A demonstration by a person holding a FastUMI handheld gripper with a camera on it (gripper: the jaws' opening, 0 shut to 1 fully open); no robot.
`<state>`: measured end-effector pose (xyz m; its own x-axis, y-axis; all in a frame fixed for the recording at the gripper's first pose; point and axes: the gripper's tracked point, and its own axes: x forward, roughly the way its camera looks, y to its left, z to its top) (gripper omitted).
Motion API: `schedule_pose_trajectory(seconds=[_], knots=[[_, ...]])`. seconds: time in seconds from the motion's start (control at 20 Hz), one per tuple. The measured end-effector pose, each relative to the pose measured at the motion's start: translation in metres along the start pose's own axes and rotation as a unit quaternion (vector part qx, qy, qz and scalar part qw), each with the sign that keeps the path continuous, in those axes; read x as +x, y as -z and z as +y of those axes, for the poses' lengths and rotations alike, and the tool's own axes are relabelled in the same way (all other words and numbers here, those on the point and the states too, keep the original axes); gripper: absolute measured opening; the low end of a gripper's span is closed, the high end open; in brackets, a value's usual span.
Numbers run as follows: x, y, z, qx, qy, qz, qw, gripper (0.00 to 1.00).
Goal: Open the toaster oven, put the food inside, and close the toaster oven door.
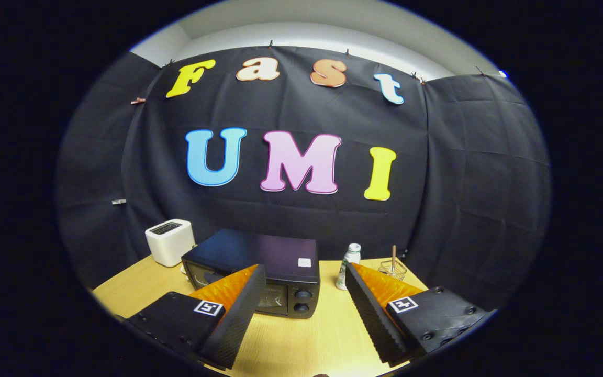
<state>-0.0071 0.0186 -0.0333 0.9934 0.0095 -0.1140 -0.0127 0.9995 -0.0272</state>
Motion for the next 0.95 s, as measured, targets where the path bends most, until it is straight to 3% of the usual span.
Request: schedule_pose_trajectory(seconds=[0.45,0.95], knots=[[-0.047,-0.028,-0.056,0.001,0.046,-0.026,0.999,0.98],[-0.035,-0.049,-0.044,0.016,0.033,-0.043,0.998,0.98]])
